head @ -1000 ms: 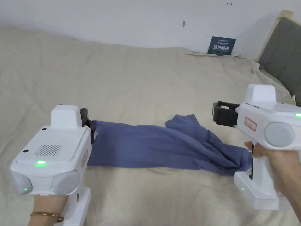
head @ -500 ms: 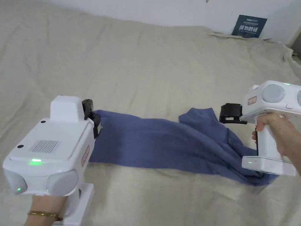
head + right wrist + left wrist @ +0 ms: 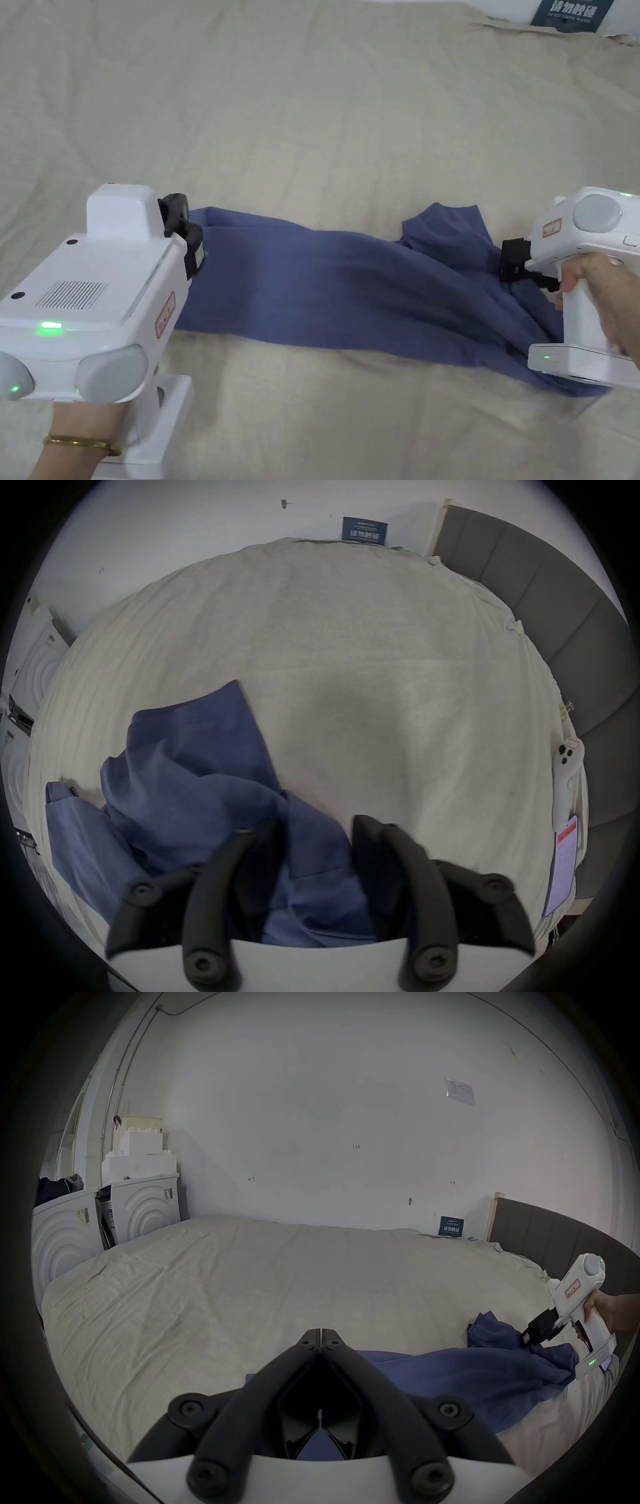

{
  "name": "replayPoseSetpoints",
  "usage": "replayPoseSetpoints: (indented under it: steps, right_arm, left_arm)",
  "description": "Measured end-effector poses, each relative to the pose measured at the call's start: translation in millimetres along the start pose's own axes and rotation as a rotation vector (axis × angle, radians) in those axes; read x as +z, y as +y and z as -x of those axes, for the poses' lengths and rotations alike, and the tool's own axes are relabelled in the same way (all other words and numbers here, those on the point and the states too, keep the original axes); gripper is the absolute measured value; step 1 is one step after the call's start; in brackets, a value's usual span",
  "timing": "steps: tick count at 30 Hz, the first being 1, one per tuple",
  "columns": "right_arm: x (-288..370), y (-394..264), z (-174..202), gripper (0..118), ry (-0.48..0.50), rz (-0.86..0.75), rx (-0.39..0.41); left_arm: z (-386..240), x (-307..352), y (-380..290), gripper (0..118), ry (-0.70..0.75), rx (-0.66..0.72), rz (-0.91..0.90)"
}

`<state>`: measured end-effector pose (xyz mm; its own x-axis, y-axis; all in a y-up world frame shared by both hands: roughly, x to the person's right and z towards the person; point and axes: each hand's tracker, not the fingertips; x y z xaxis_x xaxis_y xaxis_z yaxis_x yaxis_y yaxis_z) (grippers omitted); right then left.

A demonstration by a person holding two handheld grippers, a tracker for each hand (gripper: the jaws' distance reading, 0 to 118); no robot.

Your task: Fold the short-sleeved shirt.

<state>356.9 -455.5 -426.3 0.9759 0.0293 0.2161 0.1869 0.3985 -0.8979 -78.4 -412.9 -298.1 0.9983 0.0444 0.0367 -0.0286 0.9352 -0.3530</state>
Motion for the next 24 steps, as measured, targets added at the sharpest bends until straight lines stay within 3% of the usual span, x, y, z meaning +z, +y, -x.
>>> replayPoseSetpoints:
  steps: [4,9,12,14,16,17,19,24]
  right_arm:
    - [2,1,7,8,0.000,-0.007,0.029]
    - [25,0,-4,6,0.048,-0.053,0.008]
    - [46,-4,-9,6,0.082,-0.107,0.004]
    - [59,-9,-10,6,0.097,-0.142,0.005]
    - [67,-13,-11,6,0.107,-0.169,-0.003]
    - [71,-15,-11,6,0.110,-0.176,-0.012]
    - [74,-18,-10,6,0.118,-0.179,-0.018]
    - [73,-20,-9,6,0.111,-0.184,-0.024]
  left_arm:
    - [-1,-2,1,0,-0.003,-0.001,0.016]
    - [8,-10,16,0,-0.018,0.034,0.059]
    - [23,-26,38,24,-0.033,0.106,0.127]
    - [35,-42,55,73,-0.043,0.180,0.179]
    - [42,-59,71,112,-0.033,0.204,0.237]
    - [44,-67,79,118,-0.034,0.185,0.241]
    - [50,-84,90,118,-0.064,0.186,0.272]
    - [52,-135,96,118,-0.101,0.161,0.531]
